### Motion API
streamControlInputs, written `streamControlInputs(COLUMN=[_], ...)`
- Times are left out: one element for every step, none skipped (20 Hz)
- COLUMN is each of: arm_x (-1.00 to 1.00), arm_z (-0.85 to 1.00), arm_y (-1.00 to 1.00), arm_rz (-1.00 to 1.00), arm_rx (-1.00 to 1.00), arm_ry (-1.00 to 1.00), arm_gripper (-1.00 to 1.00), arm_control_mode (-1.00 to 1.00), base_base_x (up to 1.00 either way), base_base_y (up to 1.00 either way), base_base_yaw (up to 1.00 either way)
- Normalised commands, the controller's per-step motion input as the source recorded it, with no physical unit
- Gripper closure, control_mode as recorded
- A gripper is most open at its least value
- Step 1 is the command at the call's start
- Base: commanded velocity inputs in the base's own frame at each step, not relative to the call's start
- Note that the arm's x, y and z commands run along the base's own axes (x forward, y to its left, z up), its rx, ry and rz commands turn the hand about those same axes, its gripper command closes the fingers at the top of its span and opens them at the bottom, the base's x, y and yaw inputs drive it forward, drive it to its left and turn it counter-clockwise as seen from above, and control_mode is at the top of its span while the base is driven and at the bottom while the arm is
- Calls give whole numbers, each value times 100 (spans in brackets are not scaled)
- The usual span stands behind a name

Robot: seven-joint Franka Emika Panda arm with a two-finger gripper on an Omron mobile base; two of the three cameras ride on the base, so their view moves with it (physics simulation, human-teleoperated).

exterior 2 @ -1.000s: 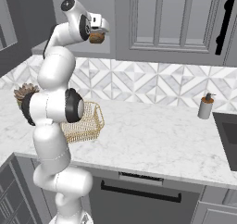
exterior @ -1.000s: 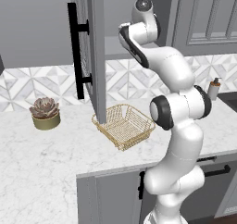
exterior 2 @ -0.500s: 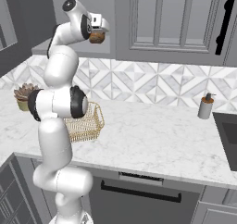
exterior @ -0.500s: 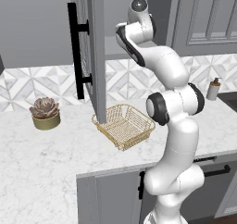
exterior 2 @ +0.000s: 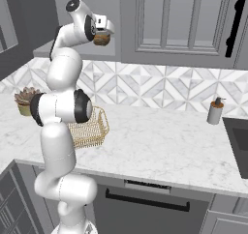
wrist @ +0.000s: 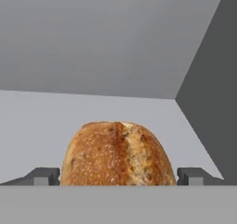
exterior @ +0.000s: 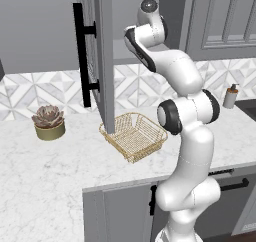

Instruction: Open the cabinet, pick up the bread from the cabinet and place it in the basket. Then move the basket to the dining counter.

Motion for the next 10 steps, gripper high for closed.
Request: streamControlInputs(arm_x=[0,0,0,2,2,9,1,0,0,0], arm_z=[-48,-57,-65,-77,-81,-81,-53,-31,-14,-14], arm_y=[0,0,0,0,0,0,0,0,0,0], arm_rz=[0,0,0,0,0,0,0,0,0,0], arm_rx=[0,-3,-5,-9,-12,-13,-3,0,0,0], arm_ry=[0,-2,-3,-1,-2,-2,-13,-6,0,0], arm_gripper=[-100,-100,-100,-100,-100,-100,-100,-100,-100,-100], arm_control_mode=[-100,-100,-100,-100,-100,-100,-100,-100,-100,-100], base_base_x=[0,0,0,0,0,0,0,0,0,0], base_base_y=[0,0,0,0,0,0,0,0,0,0], base_base_yaw=[0,0,0,0,0,0,0,0,0,0])
